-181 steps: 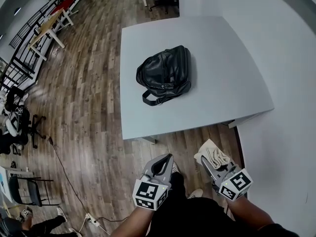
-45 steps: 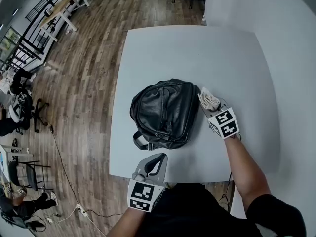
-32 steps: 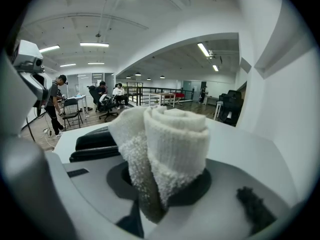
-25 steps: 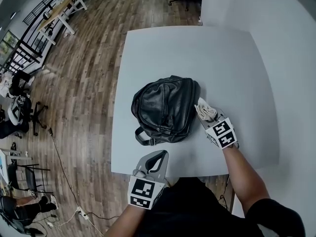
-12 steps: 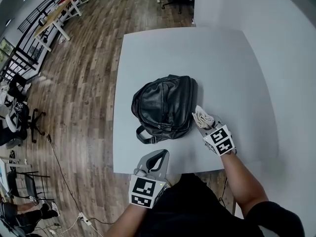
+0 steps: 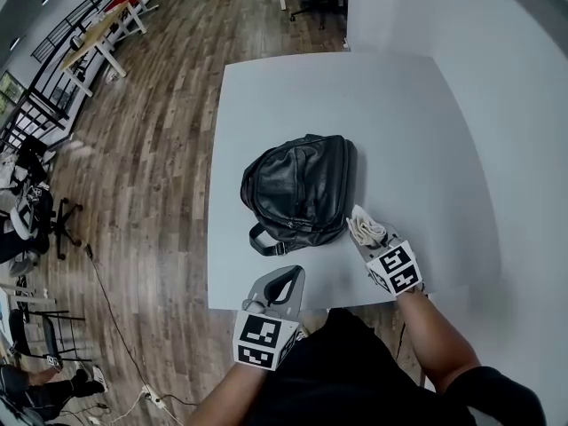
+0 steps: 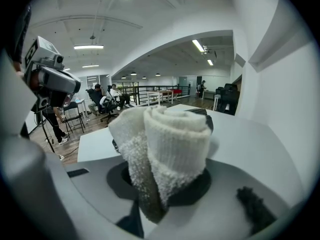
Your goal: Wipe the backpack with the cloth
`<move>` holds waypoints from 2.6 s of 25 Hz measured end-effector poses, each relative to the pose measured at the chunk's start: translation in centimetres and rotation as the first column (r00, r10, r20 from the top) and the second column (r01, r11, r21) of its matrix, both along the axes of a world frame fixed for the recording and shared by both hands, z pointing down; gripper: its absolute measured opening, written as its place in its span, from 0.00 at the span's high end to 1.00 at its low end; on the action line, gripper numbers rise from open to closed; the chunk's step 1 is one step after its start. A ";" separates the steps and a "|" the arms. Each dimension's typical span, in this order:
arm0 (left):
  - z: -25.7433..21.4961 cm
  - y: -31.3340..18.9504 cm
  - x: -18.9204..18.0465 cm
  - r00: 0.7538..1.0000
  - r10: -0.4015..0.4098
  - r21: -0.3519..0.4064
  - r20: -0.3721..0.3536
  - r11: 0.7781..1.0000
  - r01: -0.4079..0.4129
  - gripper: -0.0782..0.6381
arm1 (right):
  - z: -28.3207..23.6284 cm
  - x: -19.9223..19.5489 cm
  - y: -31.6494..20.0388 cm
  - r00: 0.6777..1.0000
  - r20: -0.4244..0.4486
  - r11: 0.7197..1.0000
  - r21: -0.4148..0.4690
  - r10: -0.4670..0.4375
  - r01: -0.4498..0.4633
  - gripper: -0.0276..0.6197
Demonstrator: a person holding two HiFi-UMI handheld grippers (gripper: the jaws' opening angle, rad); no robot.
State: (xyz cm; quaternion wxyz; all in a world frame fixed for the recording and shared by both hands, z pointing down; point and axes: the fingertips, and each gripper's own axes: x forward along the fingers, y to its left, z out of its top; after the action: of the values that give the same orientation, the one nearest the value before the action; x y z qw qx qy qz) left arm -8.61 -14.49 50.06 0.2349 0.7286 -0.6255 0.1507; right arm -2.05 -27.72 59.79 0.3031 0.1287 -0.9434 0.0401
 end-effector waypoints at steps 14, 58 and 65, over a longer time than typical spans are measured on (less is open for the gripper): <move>-0.6 -1.1 0.3 1.000 0.005 0.016 0.005 1.000 -0.006 0.88 | -1.4 -0.2 2.8 0.999 0.047 0.998 -0.059 -0.026 0.028 0.82; 1.7 -1.2 -11.7 0.987 0.151 0.048 -0.055 0.988 -0.149 0.88 | -3.2 -4.6 4.4 0.956 0.028 0.956 -0.050 0.291 -0.290 0.82; 2.2 0.4 -14.4 0.978 0.201 0.062 -0.057 0.978 -0.198 0.88 | -8.0 -9.5 5.3 0.945 0.142 0.954 0.000 0.296 -0.299 0.82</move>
State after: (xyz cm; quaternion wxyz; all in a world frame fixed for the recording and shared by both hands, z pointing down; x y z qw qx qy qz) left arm -22.97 -14.06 52.25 0.2176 0.7983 -0.5456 0.1330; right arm -11.53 -22.38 51.76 0.2249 0.2697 -0.9325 0.0841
